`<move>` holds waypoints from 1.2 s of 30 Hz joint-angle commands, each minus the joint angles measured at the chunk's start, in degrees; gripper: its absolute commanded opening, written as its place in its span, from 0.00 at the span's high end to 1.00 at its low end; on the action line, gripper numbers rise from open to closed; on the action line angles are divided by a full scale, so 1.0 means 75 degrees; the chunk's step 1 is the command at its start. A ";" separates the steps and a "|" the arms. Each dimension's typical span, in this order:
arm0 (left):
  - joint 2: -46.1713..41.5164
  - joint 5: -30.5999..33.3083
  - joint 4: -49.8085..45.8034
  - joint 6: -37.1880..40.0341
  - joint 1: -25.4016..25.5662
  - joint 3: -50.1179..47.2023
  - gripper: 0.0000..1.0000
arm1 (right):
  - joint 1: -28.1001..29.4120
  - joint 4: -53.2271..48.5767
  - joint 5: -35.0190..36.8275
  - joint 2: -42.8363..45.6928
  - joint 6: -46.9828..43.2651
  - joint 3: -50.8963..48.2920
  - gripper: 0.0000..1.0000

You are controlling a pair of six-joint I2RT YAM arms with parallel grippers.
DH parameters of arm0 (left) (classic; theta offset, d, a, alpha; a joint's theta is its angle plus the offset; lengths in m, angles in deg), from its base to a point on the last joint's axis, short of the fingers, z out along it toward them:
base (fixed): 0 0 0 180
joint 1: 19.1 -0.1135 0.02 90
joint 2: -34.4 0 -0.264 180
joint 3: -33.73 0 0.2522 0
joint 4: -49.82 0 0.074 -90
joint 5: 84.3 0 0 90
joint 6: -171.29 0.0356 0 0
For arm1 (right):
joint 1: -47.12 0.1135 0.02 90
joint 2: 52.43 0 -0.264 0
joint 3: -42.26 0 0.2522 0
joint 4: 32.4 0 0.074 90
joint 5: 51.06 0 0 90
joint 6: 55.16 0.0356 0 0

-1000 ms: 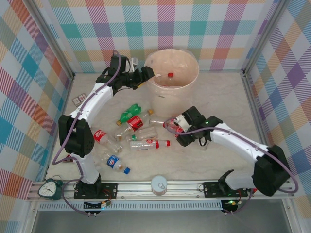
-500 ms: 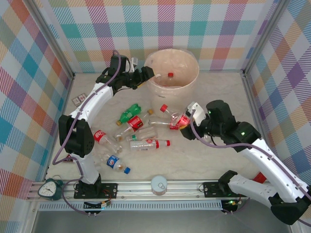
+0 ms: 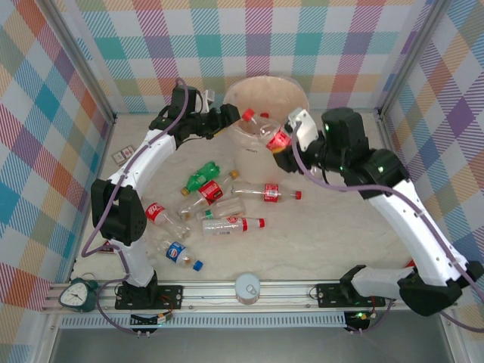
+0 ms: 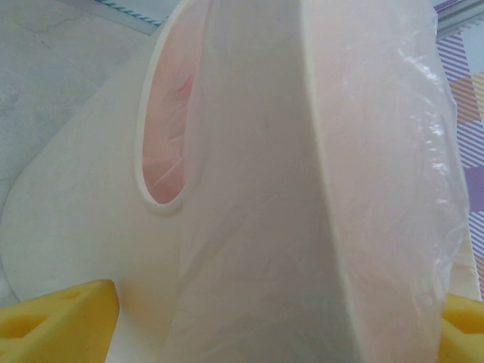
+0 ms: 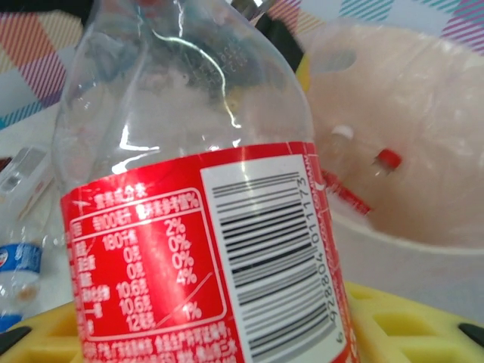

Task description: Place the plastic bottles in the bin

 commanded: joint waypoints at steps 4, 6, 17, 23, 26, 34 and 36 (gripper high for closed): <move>0.0170 0.0224 -0.0906 0.0577 0.0061 -0.0487 0.16 | -0.0891 0.0370 -0.0455 -0.1351 0.0192 0.1343 0.51; 0.0184 0.0196 -0.0910 0.0609 0.0061 -0.0495 0.16 | -0.1025 0.0539 -0.0464 -0.1805 0.0222 0.1781 0.52; 0.0183 0.0216 -0.0873 0.0623 0.0061 -0.0494 0.16 | -0.1149 0.1648 -0.0637 -0.3915 0.0864 0.3403 0.51; 0.0183 0.0230 -0.0885 0.0623 0.0061 -0.0486 0.16 | -0.1146 0.1367 -0.0889 -0.4969 0.0960 0.4391 0.51; 0.0194 0.0236 -0.0889 0.0623 0.0061 -0.0475 0.16 | -0.1155 0.1129 -0.0971 -0.5361 0.0914 0.4658 0.51; 0.0184 0.0254 -0.0892 0.0625 0.0061 -0.0475 0.16 | -0.1152 0.1104 -0.1282 -0.5556 0.0725 0.3996 0.51; 0.0184 0.0275 -0.0885 0.0623 0.0061 -0.0475 0.16 | -0.1152 0.1143 -0.1283 -0.5549 0.0680 0.3710 0.51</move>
